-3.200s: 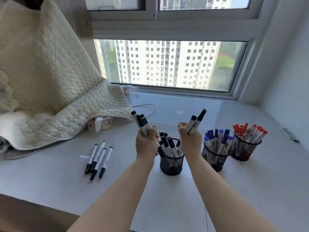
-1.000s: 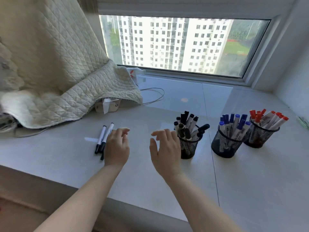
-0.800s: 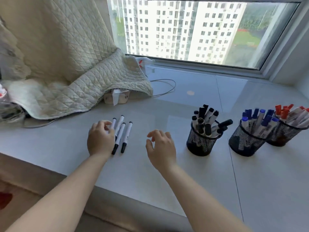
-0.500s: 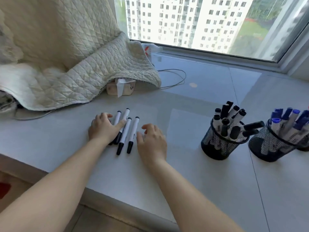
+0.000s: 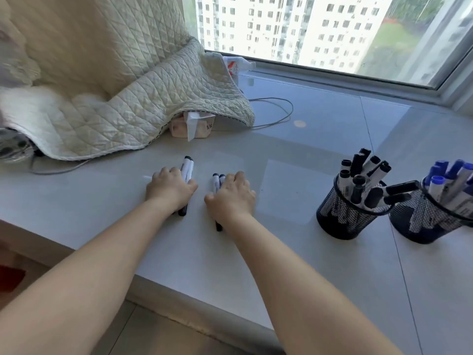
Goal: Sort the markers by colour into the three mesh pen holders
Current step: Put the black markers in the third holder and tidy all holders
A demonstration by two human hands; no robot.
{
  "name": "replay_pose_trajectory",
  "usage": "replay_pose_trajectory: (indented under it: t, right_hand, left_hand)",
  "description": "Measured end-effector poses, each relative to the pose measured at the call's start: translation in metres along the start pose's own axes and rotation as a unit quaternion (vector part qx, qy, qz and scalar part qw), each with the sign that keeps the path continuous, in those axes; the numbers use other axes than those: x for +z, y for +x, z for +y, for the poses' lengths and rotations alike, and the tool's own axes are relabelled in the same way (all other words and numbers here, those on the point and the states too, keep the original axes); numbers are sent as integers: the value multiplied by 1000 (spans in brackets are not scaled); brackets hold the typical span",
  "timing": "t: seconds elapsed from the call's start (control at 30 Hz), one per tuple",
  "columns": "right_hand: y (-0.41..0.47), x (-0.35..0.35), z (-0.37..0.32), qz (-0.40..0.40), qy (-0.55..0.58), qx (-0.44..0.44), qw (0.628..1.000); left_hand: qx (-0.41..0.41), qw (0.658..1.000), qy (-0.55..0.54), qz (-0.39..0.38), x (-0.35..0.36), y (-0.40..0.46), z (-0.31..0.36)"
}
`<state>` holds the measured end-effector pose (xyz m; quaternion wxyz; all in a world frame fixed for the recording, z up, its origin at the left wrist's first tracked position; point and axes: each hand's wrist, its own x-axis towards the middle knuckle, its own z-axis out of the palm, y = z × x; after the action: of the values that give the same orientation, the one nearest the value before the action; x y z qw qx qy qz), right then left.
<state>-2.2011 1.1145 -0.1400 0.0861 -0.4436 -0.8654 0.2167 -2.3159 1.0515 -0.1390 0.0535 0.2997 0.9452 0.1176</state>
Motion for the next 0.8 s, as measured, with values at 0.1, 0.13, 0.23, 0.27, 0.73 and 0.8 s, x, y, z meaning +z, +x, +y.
replay_pose_trajectory:
  t: [0.1,0.13,0.23,0.27,0.73,0.8]
  right_hand:
    - [-8,-10,9,-13,8,15,1000]
    - [-12,-13,13,-17,16,26,999]
    - [-27,-22,29,-23,16,32,999]
    - [-35,-23,34,-24,5,20,1000]
    - [-103,-122,110,112,296,-9,949]
    - [-107,-149,118,167,383,-39,908]
  left_hand:
    - [-4,1000,14,-10,1,-7,5]
    - [-1,1000,18,-12,2,-12,7]
    - [14,1000,17,-20,5,-30,17]
    - [18,1000,12,-23,6,-38,20]
    - [122,842,-518,-89,-1,-136,110]
    - [122,810,-567,-83,-7,-137,138]
